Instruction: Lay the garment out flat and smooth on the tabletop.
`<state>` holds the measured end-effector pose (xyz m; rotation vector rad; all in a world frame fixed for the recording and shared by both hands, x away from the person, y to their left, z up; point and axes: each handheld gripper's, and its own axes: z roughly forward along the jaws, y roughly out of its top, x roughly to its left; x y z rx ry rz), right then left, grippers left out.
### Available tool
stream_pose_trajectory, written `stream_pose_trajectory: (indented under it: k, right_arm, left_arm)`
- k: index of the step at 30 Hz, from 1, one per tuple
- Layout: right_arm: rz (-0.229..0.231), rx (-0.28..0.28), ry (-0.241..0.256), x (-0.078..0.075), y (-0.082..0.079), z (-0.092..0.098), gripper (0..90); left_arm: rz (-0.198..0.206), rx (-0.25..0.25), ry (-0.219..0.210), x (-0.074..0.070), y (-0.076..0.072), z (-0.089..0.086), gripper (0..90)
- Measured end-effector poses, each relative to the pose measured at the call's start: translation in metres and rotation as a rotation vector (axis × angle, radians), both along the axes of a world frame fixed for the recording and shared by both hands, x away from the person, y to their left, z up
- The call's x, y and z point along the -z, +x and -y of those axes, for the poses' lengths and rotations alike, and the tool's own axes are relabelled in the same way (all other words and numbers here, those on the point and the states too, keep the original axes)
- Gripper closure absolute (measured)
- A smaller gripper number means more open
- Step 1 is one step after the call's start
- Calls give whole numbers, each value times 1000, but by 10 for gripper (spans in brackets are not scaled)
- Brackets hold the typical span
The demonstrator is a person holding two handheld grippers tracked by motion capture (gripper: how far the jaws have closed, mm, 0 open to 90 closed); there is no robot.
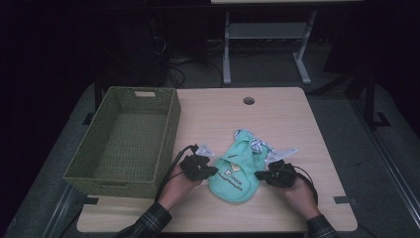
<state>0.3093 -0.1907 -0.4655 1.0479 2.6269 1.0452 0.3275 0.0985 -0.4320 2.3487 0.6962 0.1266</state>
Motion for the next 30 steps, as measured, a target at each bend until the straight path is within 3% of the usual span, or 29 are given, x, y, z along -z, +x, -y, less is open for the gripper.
stream_pose_trajectory:
  k: [8, 13, 15, 18, 20, 22, 25, 30]
  right_arm:
    - [-11, -2, 14, 1, 0, 9, 897]
    - [-9, -3, 18, 1, 0, 9, 897]
    - [-12, -5, 17, 1, 0, 10, 897]
    - [-10, -10, 21, 2, 1, 11, 897]
    - [-9, -10, 20, 1, 1, 10, 897]
    - [-12, -7, 13, 1, 1, 10, 897]
    - [-17, -5, 20, 1, 1, 10, 897]
    - [-16, -5, 15, 1, 1, 10, 897]
  left_arm:
    - [5, -49, -2, 4, 23, 8, 824]
    - [-8, -54, 9, 11, 33, 13, 710]
    - [-7, -50, 17, 14, 33, 16, 732]
    - [3, -34, 19, 14, 31, 18, 860]
    - [12, -31, 19, 12, 29, 19, 867]
    - [29, -8, 0, 5, 22, 22, 867]
    - [29, 36, 10, 5, 14, 29, 867]
    - [16, 73, 80, 19, 10, 40, 861]
